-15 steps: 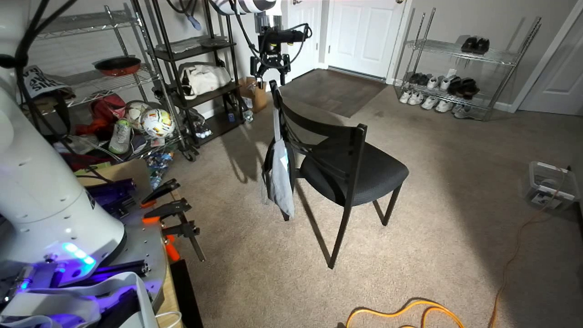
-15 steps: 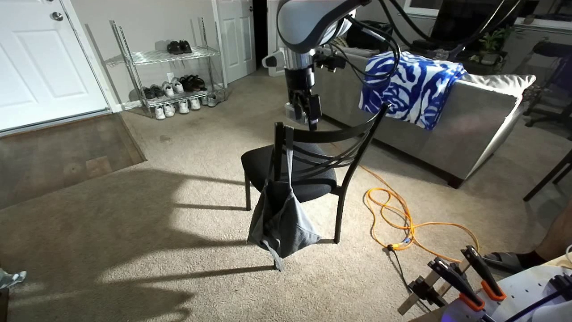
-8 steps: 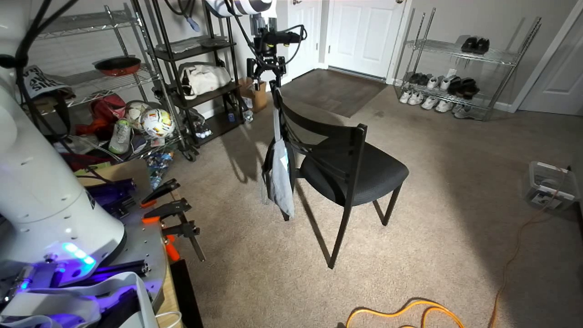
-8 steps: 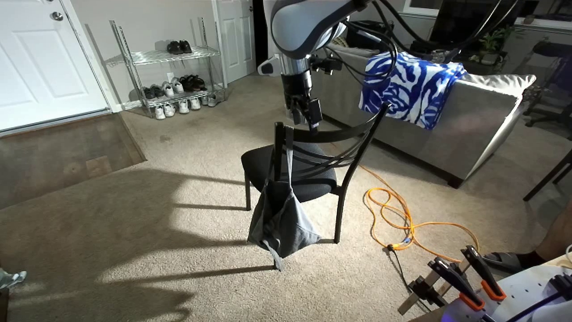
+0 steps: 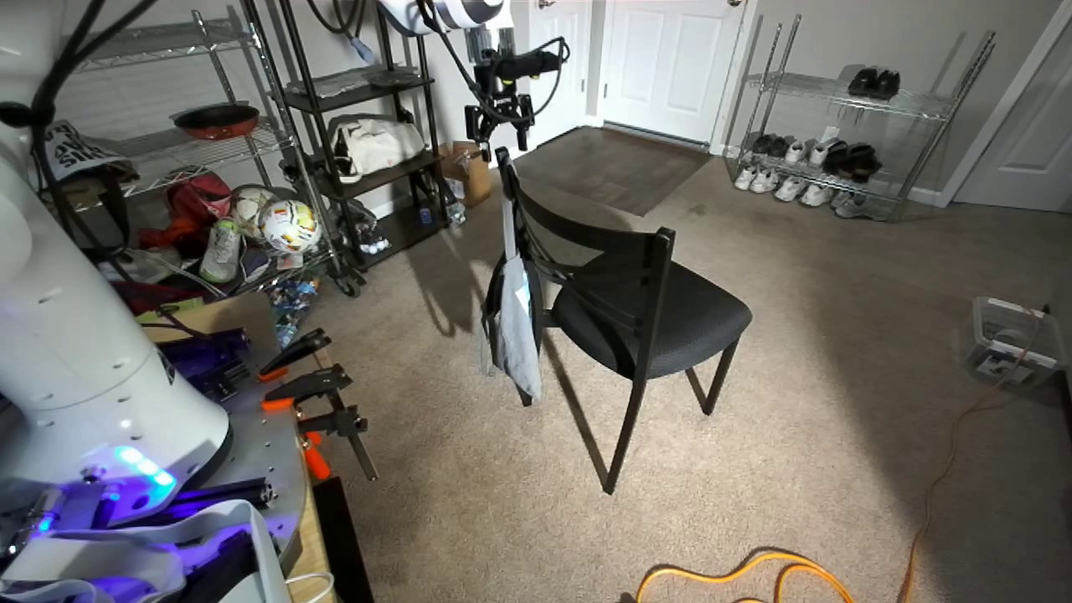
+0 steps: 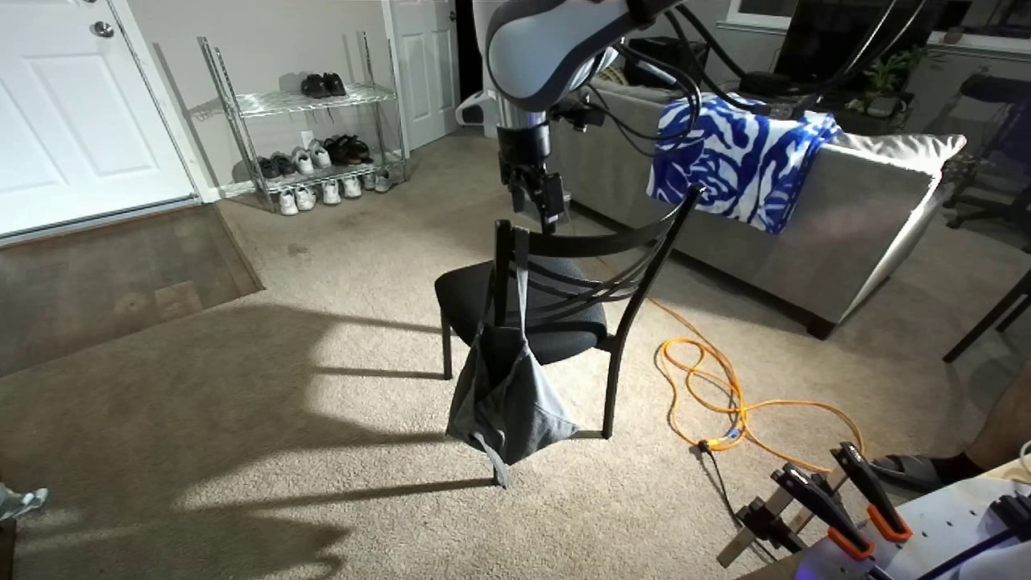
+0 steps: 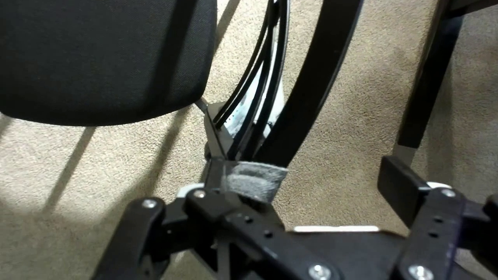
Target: Move the grey bag to the right side of the chair
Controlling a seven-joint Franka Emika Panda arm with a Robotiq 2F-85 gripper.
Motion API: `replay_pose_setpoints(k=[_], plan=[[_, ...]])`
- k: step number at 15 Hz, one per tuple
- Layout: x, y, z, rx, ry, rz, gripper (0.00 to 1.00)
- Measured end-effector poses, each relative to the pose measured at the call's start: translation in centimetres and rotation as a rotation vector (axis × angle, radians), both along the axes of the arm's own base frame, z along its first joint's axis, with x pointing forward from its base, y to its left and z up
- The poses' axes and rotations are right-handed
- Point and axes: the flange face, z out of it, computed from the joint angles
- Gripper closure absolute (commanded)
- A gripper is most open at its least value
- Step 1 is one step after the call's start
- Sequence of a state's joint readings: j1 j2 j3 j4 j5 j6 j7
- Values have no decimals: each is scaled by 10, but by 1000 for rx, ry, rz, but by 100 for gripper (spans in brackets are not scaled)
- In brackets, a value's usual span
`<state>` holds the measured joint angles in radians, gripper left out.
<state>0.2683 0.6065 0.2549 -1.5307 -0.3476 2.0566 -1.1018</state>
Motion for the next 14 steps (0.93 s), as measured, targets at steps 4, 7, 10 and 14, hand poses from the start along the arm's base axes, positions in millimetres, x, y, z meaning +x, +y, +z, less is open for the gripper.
replay_pose_setpoints(k=[4, 7, 10, 14], plan=[[14, 5, -11, 39, -15, -11, 0], [22, 7, -19, 62, -7, -27, 0], [25, 10, -22, 73, -9, -28, 0], [24, 14, -23, 79, -11, -22, 41]])
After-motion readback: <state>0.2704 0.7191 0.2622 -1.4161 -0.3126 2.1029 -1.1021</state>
